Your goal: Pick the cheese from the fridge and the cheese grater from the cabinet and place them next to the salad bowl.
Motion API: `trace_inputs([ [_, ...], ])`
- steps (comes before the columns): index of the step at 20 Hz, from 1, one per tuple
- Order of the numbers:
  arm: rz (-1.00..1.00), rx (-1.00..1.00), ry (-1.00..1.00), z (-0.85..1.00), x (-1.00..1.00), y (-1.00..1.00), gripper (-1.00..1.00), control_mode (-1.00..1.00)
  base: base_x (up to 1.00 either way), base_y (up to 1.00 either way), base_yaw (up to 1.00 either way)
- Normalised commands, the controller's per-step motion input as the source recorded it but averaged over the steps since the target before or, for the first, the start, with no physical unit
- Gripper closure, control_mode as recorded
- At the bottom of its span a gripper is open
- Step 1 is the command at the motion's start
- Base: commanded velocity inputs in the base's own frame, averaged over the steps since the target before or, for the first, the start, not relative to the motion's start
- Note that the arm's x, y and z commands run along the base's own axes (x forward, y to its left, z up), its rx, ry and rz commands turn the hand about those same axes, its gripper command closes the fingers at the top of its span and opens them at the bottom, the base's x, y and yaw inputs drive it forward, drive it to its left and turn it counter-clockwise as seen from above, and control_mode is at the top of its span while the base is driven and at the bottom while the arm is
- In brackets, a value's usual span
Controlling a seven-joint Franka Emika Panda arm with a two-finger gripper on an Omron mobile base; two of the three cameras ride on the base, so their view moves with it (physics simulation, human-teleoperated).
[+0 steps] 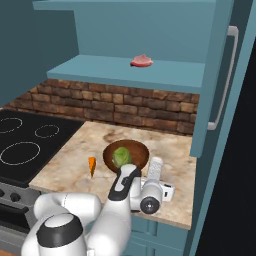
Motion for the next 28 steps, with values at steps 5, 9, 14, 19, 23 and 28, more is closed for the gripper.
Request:
trace_inputs([
  [5,0.00,0.00,-0.01,-0.19,-0.01,0.07,-1.00,-1.00,0.00,0.00,0.00],
  [9,0.00,0.00,-0.01,-0.12,0.00,0.06,-1.00,-1.00,0.00,0.00,0.00],
  [14,0.00,-0.01,0.00,-0.10,-0.16,0.12,-1.00,-1.00,0.00,0.00,0.00],
  [19,0.00,-0.03,-0.03,-0.01,-0.21,0.09,-1.00,-1.00,0.00,0.00,0.00],
  [23,0.00,-0.04,-0.06,0.01,-0.14,0.00,-1.00,-1.00,0.00,0.00,0.00],
  [28,0.00,-0.05,-0.03,0.16,-0.18,0.00,-1.00,-1.00,0.00,0.00,0.00],
])
